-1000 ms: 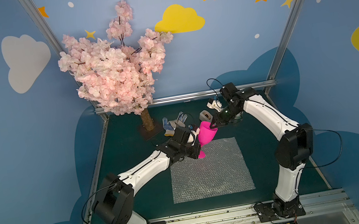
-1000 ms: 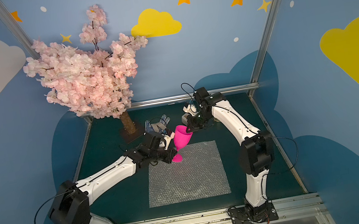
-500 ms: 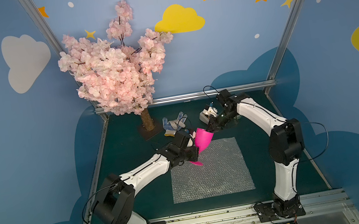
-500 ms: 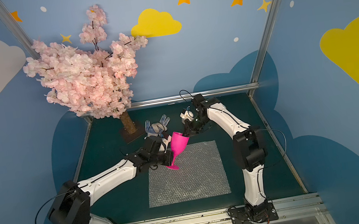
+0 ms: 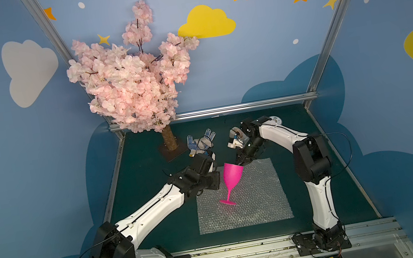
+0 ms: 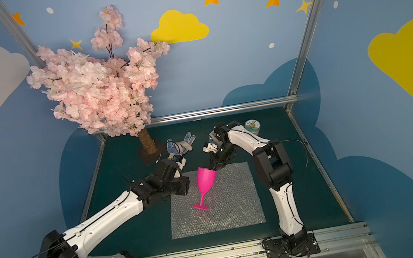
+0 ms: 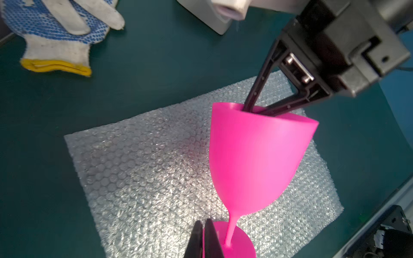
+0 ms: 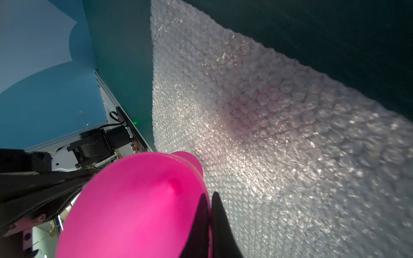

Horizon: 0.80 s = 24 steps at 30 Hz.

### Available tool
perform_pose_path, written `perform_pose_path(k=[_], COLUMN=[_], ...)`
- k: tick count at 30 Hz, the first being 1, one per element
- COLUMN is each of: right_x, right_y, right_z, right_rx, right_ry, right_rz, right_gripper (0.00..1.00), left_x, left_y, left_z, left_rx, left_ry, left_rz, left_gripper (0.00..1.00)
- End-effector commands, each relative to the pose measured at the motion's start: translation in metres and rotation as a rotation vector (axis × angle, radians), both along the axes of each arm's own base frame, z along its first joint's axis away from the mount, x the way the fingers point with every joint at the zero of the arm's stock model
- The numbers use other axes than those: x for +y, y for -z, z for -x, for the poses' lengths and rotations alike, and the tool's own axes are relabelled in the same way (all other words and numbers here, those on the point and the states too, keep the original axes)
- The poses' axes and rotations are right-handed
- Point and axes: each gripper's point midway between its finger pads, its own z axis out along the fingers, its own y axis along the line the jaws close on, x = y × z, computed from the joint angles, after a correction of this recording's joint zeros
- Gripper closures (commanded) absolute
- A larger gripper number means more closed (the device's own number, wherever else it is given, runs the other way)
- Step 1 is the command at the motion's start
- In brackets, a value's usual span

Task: Wrap wine glasses in bubble wrap
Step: Place the wine glass on the bubble wrap.

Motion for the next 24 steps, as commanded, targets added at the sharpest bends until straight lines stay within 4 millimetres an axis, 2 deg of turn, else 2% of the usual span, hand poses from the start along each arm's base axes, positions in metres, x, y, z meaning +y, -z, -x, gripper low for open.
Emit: perform_pose_path(k=[1,6,9,14,18,21,23,24], right_x=[0.009,0.018,0.023,0.035,0.036,0.034,0.034,0.034], right_y=[0.001,-0.016,-0.01,-0.013,0.006,0.028,0.035,0.038], right_z=[0.019,0.039,0.055,0.063,0.075,0.063,0.057,0.056], right_rx=[0.053,0.056,0.087,0.109,0.131,0.112,0.112,0.115], right_ry=[-0.079,-0.16,-0.225,-0.252,-0.326,-0.297,-0.287,-0.294], right_rz=[-0.034,-0.077,-0.059,-0.109,-0.013,0.07,0.099,0.108], right_gripper=[1.0,1.0,1.0,1.0,0.99,0.95,0.93,0.89], left_x=[0.015,0.033,0.034,0.037,0.041,0.038,0.039,0.04], left_y=[0.002,0.009,0.002,-0.001,0.008,0.006,0.006,0.006], left_z=[0.003,0.003,0.004,0.008,0.016,0.018,0.018,0.019], left_rx=[0.017,0.043,0.019,0.025,0.079,0.063,0.064,0.064], left_ry=[-0.031,-0.108,-0.102,-0.096,-0.128,-0.113,-0.116,-0.115], left_rz=[-0.054,-0.072,-0.055,-0.056,-0.056,-0.027,-0.027,-0.028], left_gripper=[0.92,0.92,0.92,0.91,0.9,0.89,0.89,0.89])
